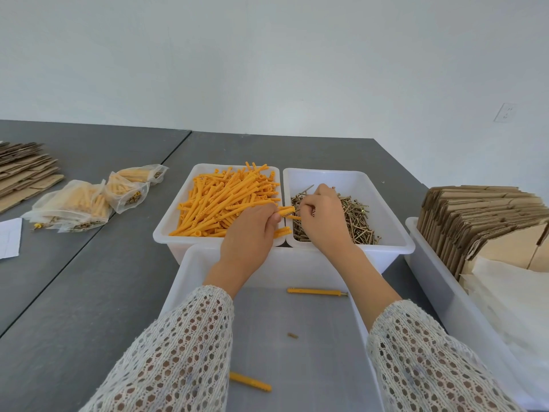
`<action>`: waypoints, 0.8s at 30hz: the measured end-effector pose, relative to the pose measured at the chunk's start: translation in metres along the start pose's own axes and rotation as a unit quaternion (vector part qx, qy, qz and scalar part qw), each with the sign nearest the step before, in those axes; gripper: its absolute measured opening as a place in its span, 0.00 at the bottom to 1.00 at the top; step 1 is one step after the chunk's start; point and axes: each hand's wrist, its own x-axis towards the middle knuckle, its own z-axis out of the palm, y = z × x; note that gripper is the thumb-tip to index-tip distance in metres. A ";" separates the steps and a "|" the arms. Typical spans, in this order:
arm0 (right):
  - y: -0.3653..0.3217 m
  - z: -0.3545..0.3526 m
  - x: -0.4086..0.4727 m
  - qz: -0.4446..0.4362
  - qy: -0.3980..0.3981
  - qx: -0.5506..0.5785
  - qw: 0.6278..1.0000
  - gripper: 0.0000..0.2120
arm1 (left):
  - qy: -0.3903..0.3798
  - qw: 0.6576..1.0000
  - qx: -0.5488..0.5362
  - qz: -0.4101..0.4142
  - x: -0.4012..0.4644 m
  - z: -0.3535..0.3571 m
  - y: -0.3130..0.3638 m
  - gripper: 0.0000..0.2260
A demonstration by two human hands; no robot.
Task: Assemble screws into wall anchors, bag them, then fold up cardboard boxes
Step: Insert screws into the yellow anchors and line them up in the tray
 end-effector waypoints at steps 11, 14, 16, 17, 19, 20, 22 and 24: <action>0.001 -0.001 0.002 0.070 0.063 0.035 0.995 0.14 | -0.003 1.000 -0.024 -0.011 0.000 -0.003 0.000 0.12; 0.005 -0.004 0.004 0.127 0.112 0.057 0.984 0.16 | 0.000 1.000 -0.020 -0.011 0.000 -0.003 0.000 0.12; 0.004 -0.004 0.004 0.126 0.112 0.057 0.984 0.16 | 0.001 1.000 -0.018 -0.012 0.000 -0.002 0.000 0.12; 0.003 -0.003 0.003 0.117 0.104 0.053 0.986 0.15 | 0.000 1.000 -0.016 -0.013 0.000 -0.002 0.000 0.12; 0.002 -0.002 0.002 0.091 0.089 0.040 0.991 0.15 | 0.000 1.000 -0.015 -0.013 0.000 -0.002 -0.001 0.12; 0.002 -0.001 0.001 0.081 0.086 0.034 0.992 0.14 | 0.001 1.000 -0.017 -0.013 0.000 -0.002 -0.001 0.13; 0.002 -0.001 0.001 0.078 0.085 0.033 0.993 0.14 | 0.002 1.000 -0.019 -0.012 0.000 -0.002 -0.002 0.13; 0.003 -0.001 0.001 0.079 0.084 0.031 0.993 0.14 | 0.005 1.000 -0.020 -0.013 0.000 -0.001 -0.002 0.13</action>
